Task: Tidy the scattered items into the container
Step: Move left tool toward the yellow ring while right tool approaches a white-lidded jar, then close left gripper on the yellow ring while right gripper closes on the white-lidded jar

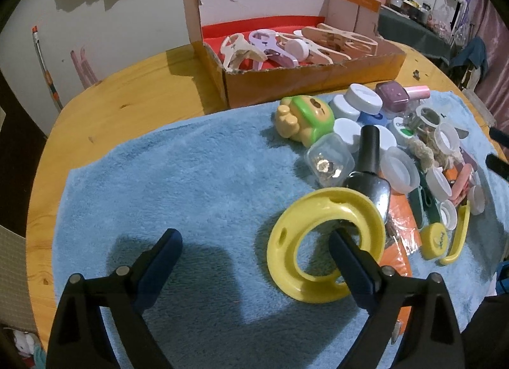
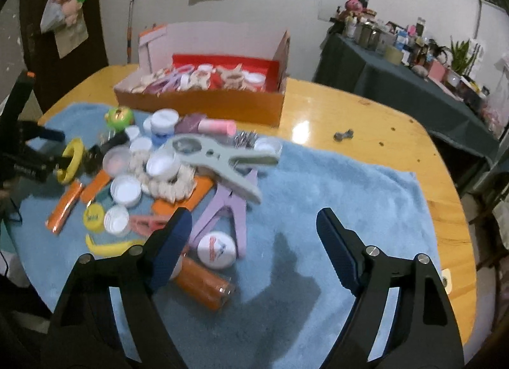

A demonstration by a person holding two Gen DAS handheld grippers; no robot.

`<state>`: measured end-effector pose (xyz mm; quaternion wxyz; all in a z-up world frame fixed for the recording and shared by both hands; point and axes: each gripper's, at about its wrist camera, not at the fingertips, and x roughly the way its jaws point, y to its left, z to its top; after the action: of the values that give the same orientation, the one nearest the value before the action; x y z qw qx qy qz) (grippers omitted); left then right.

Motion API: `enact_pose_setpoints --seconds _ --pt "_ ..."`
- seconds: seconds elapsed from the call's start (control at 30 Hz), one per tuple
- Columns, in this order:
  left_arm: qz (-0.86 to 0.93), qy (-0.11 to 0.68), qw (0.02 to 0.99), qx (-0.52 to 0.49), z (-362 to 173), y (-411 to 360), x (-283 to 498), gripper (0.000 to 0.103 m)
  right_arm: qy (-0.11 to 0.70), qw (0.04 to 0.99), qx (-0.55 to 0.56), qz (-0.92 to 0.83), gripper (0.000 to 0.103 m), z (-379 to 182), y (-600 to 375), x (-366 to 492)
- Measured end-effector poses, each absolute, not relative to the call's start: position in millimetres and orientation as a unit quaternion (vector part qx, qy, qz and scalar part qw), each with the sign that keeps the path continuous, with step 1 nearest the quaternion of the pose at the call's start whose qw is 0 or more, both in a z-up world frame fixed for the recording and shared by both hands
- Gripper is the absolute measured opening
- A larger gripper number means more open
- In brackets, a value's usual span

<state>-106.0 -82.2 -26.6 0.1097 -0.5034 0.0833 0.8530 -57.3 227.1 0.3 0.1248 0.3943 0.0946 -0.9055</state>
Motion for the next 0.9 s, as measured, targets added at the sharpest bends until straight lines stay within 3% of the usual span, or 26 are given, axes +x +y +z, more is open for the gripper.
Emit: enact_pose_setpoints --seconds 0.07,0.23,0.7,0.9 --pt "0.852 0.081 0.111 -0.505 -26.5 -82.6 -105.8 0.094 0.097 0.13 0.405 -0.9 0.073 -5.9 226.8 -56.7" --pt "0.851 0.083 0.112 -0.506 -26.2 -81.5 -105.6 0.094 0.077 0.15 0.426 -0.889 0.066 -14.5 228.4 -60.0" --pt "0.851 0.083 0.113 -0.506 -26.6 -80.1 -104.9 0.094 -0.027 0.249 0.459 -0.852 0.066 -13.0 225.4 -50.1" --pt "0.85 0.084 0.114 -0.507 -27.0 -79.3 -104.0 0.094 0.02 0.249 0.456 -0.854 0.066 -14.2 204.3 -38.9"
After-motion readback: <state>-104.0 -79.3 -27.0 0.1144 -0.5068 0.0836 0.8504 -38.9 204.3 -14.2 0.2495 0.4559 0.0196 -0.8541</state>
